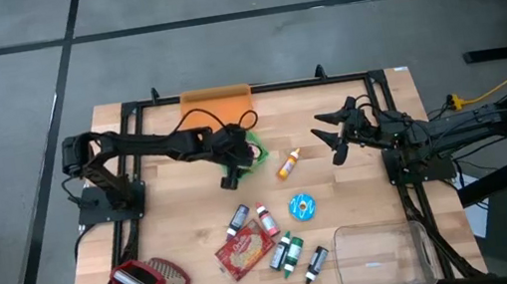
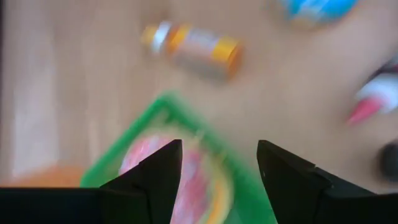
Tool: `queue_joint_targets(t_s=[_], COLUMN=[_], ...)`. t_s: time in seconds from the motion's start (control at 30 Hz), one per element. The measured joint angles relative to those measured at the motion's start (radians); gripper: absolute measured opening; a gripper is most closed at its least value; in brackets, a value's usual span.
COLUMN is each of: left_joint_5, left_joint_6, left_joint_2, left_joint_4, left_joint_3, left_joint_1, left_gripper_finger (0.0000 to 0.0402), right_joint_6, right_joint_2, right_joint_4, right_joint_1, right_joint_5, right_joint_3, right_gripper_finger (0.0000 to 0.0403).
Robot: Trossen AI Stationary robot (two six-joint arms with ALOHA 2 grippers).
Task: Pick & Place Food Item
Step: Put the blue donut into the green bin
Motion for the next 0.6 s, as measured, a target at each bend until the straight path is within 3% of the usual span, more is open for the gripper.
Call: queue_joint_targets(t_s=[0.1,0.17,0.4,0.6], left_joint_5=[0.115,0.132,-0.027,-0.034], left_joint_6=[0.004,0.033,0.141,0.172], left_joint_2=[0.0,0.0,0.008,0.076], left_joint_4=[0.104,0.138,0.058,0.028], left_joint_3=[0.002,0.007,0.103,0.185], left_joint_1=[-0.038,-0.074,-0.206,-0.224], left_gripper_finger=[0.0195,0.0191,0.0185,0.0185], right_joint_6=[0.0,0.0,0.0,0.001], right_joint_2=[0.0,0.0,0.0,0.0], right_joint_4=[0.0,0.0,0.0,0.004], right_joint_1=[0.0,0.0,0.0,0.0], right_joint_5=[0.0,0.0,0.002,0.002], right_joint_3=[0.0,0.0,0.0,0.0], right_gripper_finger=[0.0213,0.0213,0.0213,0.0213])
